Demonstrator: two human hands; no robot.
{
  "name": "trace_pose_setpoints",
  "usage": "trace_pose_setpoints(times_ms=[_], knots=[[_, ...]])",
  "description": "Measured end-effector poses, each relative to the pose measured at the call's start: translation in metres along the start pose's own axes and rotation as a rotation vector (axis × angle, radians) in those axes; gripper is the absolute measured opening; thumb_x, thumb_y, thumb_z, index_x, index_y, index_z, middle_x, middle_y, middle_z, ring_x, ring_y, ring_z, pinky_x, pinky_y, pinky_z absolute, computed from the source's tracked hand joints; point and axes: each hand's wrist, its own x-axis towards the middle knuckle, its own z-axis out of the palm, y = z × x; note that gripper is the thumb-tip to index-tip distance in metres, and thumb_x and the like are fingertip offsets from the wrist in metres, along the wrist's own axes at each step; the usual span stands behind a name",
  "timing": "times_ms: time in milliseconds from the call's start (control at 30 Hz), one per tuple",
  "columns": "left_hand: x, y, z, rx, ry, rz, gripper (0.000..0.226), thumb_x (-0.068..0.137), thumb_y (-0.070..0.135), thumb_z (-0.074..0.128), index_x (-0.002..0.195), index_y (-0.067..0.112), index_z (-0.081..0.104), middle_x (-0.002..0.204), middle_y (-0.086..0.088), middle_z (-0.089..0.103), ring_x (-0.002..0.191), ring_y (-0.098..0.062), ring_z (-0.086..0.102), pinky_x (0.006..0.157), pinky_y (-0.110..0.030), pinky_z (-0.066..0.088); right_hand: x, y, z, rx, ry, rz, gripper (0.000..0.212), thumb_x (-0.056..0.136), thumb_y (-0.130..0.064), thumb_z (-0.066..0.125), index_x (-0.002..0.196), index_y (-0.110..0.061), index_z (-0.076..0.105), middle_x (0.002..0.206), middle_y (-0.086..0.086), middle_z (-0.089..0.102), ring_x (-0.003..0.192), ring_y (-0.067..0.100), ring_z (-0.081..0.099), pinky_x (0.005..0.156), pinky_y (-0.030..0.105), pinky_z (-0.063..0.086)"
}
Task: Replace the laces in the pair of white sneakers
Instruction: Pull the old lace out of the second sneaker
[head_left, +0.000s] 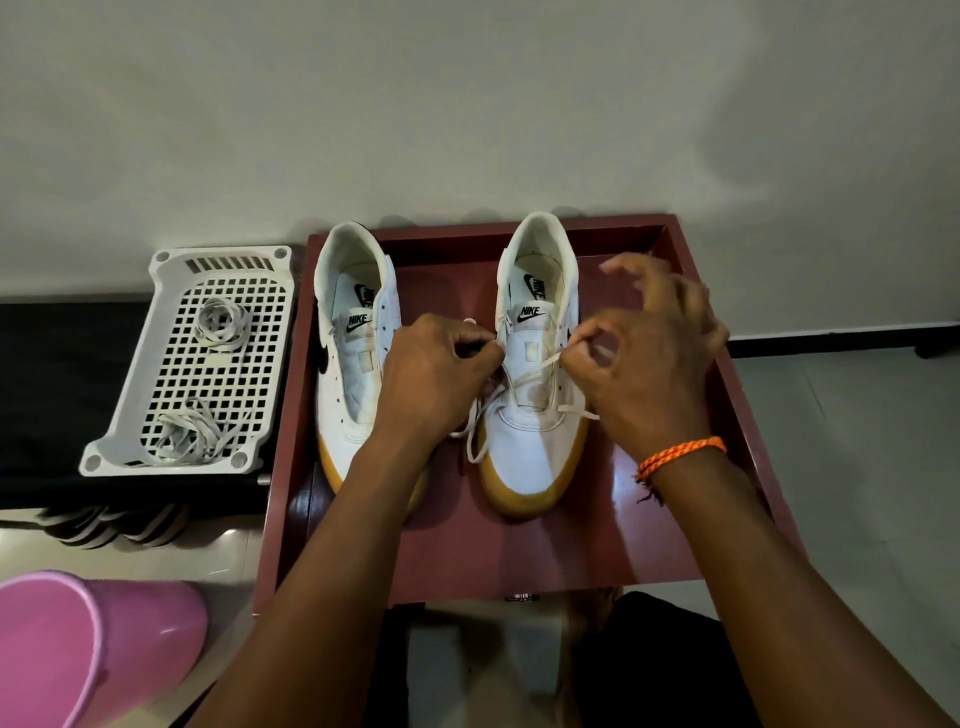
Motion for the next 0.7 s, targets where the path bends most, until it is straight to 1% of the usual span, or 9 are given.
trace_pose_setpoints(times_ms=[100,200,267,333,400,500,600,633,700], knots=[[0.0,-0.001,0.0,-0.024,-0.005,-0.008,0.016,0.095,0.016,0.073,0.087,0.02,0.086,0.071,0.008,0.078,0.061,-0.007,0.075,0.072,-0.04,0.064,0.001,0.004,-0.001,0.079,0.028,-0.005,0.006,0.078,-0.032,0.071,0.079,-0.034,0.077,0.15,-0.017,0.048,0.14,0.023,0.038,0.101,0.041,0.021],[0.0,-0.002,-0.001,-0.017,-0.004,-0.001,0.016,0.095,0.017,0.073,0.086,0.02,0.086,0.071,0.007,0.078,0.062,-0.007,0.075,0.073,-0.042,0.064,-0.007,-0.006,0.01,0.059,-0.073,-0.126,0.015,0.08,-0.033,0.069,0.088,-0.038,0.08,0.161,-0.017,0.038,0.147,0.02,0.031,0.102,0.041,0.021],[0.001,-0.003,-0.001,-0.017,-0.005,0.001,0.016,0.095,0.017,0.073,0.085,0.019,0.086,0.071,0.006,0.078,0.063,-0.008,0.075,0.072,-0.044,0.064,-0.015,-0.012,0.022,-0.009,-0.145,-0.161,0.009,0.082,-0.033,0.072,0.085,-0.036,0.079,0.166,-0.017,0.031,0.15,0.021,0.027,0.101,0.045,0.025],[0.001,-0.004,0.0,-0.017,-0.006,0.006,0.016,0.095,0.017,0.073,0.086,0.018,0.086,0.07,0.006,0.078,0.064,-0.011,0.075,0.072,-0.046,0.064,-0.019,-0.015,0.027,-0.022,-0.182,-0.142,0.005,0.08,-0.03,0.075,0.079,-0.034,0.078,0.166,-0.018,0.032,0.15,0.018,0.025,0.102,0.05,0.028],[0.0,-0.003,0.0,-0.012,0.0,0.003,0.016,0.095,0.018,0.073,0.086,0.02,0.086,0.07,0.007,0.078,0.063,-0.009,0.075,0.072,-0.045,0.064,-0.017,-0.015,0.023,0.0,-0.17,-0.126,0.004,0.076,-0.029,0.077,0.074,-0.033,0.077,0.161,-0.022,0.037,0.146,0.016,0.028,0.104,0.05,0.029],[0.0,-0.002,0.0,-0.021,-0.001,-0.018,0.018,0.095,0.016,0.072,0.084,0.019,0.086,0.068,0.006,0.077,0.062,-0.008,0.075,0.071,-0.044,0.064,-0.006,-0.007,0.008,0.031,-0.082,-0.055,0.004,0.072,-0.032,0.079,0.07,-0.031,0.075,0.153,-0.023,0.043,0.14,0.018,0.033,0.104,0.046,0.029],[-0.001,-0.001,0.001,-0.045,-0.022,-0.029,0.019,0.095,0.014,0.07,0.083,0.018,0.085,0.069,0.005,0.077,0.063,-0.011,0.076,0.072,-0.047,0.065,-0.001,0.002,-0.001,0.088,0.025,0.037,0.007,0.072,-0.03,0.08,0.07,-0.03,0.073,0.148,-0.018,0.049,0.137,0.023,0.039,0.104,0.055,0.039],[-0.001,-0.001,0.001,-0.052,-0.022,-0.034,0.019,0.095,0.014,0.071,0.083,0.018,0.085,0.069,0.005,0.078,0.063,-0.012,0.076,0.073,-0.047,0.065,0.0,0.003,-0.001,0.112,0.039,0.032,0.007,0.074,-0.029,0.079,0.072,-0.031,0.073,0.149,-0.016,0.05,0.138,0.023,0.039,0.105,0.055,0.039],[0.0,-0.003,0.0,-0.063,-0.02,-0.044,0.019,0.095,0.014,0.071,0.083,0.019,0.085,0.07,0.005,0.078,0.064,-0.013,0.077,0.074,-0.049,0.065,-0.002,0.001,0.003,0.133,0.005,-0.035,0.007,0.077,-0.027,0.077,0.08,-0.034,0.077,0.153,-0.015,0.047,0.143,0.022,0.036,0.107,0.047,0.031]])
